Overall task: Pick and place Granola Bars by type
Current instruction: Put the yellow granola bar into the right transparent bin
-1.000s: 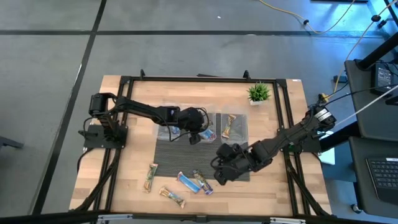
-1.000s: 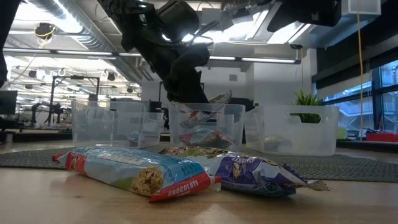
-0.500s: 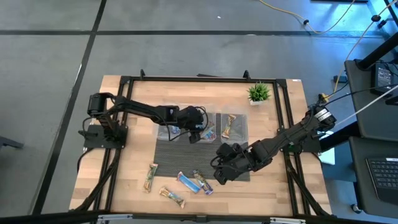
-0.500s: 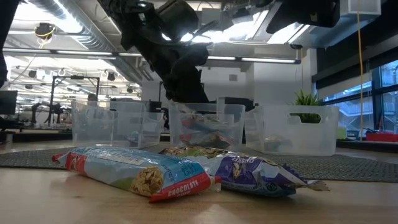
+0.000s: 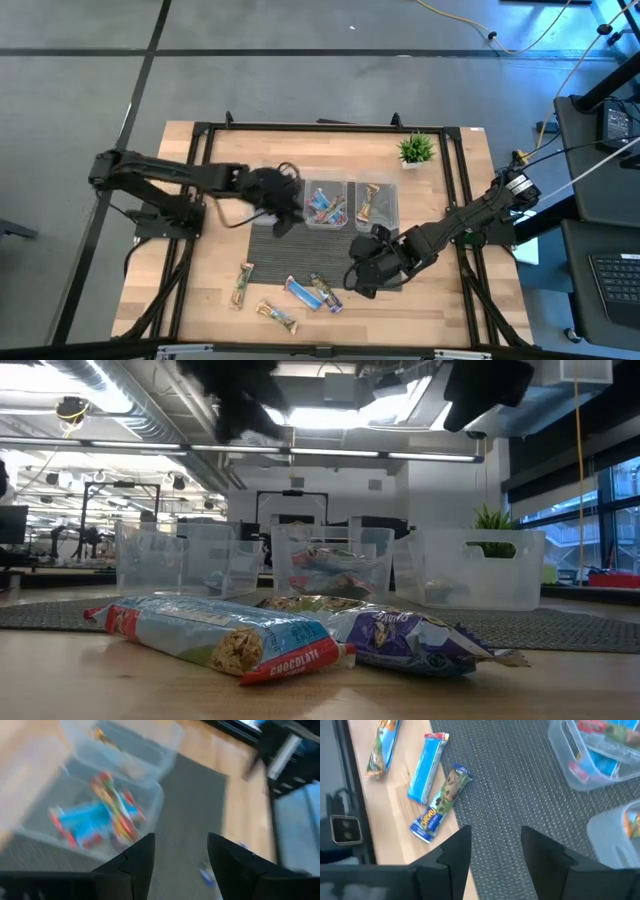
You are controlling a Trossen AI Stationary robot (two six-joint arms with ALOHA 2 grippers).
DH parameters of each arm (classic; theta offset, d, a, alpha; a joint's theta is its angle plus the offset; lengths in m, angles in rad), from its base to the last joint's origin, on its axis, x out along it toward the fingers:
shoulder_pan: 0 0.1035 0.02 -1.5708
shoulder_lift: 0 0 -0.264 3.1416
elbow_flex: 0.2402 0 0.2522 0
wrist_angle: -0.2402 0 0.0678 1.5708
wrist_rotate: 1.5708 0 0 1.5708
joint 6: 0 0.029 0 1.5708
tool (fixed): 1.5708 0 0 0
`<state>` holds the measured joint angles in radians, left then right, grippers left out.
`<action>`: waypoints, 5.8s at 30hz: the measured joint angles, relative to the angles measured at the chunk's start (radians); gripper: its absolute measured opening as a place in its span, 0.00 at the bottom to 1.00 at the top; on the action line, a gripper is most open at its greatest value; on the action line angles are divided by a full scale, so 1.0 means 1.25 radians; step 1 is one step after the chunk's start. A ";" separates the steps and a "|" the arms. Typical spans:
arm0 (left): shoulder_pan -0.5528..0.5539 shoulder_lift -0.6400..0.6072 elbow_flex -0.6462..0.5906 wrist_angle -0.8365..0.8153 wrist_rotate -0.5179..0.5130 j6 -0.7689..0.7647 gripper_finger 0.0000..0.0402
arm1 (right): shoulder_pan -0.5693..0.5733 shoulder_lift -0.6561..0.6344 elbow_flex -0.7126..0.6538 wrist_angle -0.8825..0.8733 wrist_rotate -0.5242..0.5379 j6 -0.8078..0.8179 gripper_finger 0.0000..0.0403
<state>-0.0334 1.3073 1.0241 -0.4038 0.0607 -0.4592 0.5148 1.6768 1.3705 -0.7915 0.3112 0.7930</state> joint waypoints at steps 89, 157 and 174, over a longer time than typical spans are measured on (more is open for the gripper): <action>-0.487 0.066 0.023 0.066 -0.738 -0.348 0.14 | -0.002 0.028 -0.002 0.354 0.173 -0.369 0.43; -0.308 -0.129 0.024 0.266 -0.349 0.383 0.48 | -0.099 0.018 0.128 0.276 0.151 -0.122 0.24; -0.306 -0.141 0.024 0.027 -0.372 0.229 0.49 | -0.372 0.006 -0.023 -0.283 -0.049 0.299 0.25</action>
<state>-0.4164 1.1311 1.0542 -0.3706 -0.4045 -0.1731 0.0495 1.6849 1.3413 -1.1455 0.2506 1.1670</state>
